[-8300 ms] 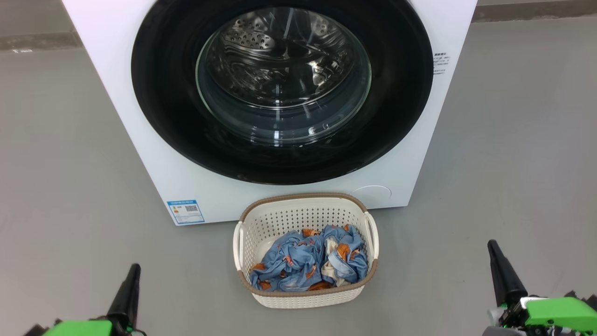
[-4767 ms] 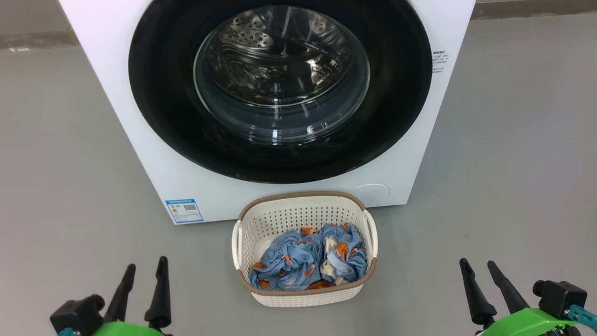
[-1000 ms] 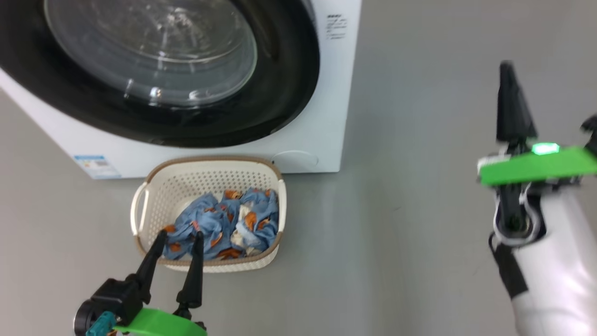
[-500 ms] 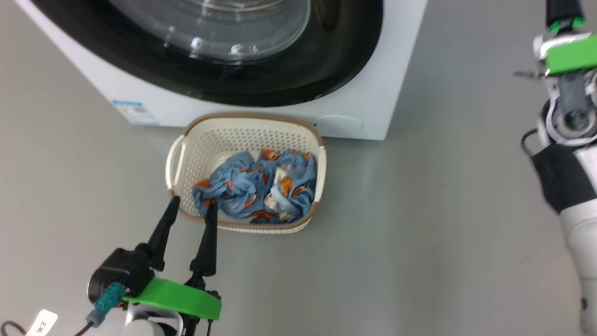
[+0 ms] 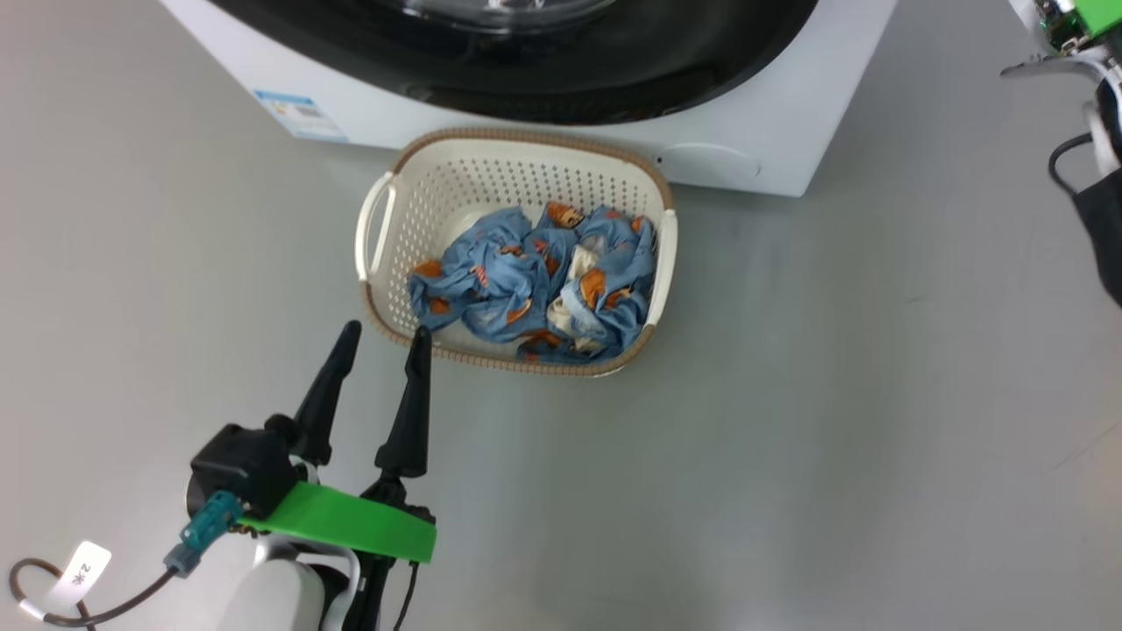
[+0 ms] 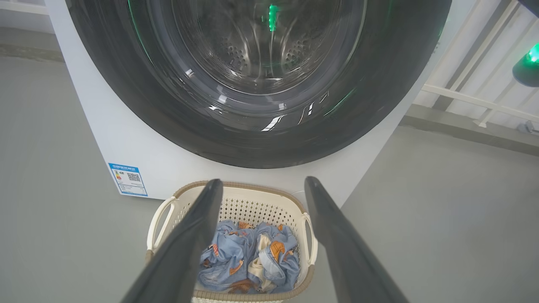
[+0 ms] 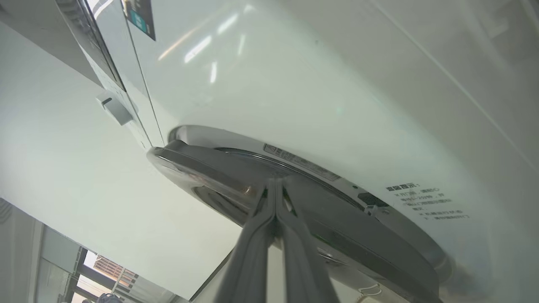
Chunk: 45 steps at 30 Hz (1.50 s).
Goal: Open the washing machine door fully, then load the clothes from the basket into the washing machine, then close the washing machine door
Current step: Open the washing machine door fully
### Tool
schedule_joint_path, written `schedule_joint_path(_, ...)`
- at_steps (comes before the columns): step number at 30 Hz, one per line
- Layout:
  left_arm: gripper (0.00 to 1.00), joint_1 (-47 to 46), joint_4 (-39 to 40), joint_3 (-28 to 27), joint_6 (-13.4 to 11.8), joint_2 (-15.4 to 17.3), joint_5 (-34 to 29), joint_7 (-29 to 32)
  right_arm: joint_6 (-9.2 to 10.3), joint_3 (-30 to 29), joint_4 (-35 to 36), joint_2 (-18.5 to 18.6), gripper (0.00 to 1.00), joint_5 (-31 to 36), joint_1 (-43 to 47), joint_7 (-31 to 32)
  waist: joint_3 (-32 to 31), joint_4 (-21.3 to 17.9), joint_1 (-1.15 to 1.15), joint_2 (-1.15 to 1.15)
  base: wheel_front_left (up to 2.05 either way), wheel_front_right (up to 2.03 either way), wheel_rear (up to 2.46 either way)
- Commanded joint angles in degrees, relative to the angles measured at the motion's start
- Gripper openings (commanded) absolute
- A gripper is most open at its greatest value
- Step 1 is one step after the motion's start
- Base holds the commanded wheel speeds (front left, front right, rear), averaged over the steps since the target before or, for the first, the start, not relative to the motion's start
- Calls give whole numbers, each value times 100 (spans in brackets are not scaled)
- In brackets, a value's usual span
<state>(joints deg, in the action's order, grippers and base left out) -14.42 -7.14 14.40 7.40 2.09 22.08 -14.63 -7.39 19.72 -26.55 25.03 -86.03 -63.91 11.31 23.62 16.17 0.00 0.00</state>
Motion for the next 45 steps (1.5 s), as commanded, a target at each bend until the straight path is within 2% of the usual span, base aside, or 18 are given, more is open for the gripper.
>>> schedule_joint_path(1, 100, -138, 166, -158, 9, 79, 30, -37, -10, 61, 95, -1, 0, -91, -133, 140, 191, 135, 0, 0, 0, 0, 0)
schedule_joint_path(9, 100, -319, 204, -6, 9, 79, 143, -37, -10, 77, -200, 91, 0, -509, -561, 966, 464, 258, 0, 0, 0, 0, 0)
schedule_joint_path(26, 100, -575, 263, 246, 9, 79, 300, -37, -10, 262, -749, 89, 0, -355, -1312, 1516, 829, 470, 0, 0, 0, 0, 0)
schedule_joint_path(45, 100, -457, 212, 188, 9, 79, 201, -37, -10, 765, -324, -35, 0, -350, -504, 1931, 398, 306, 0, 0, 0, 0, 0)
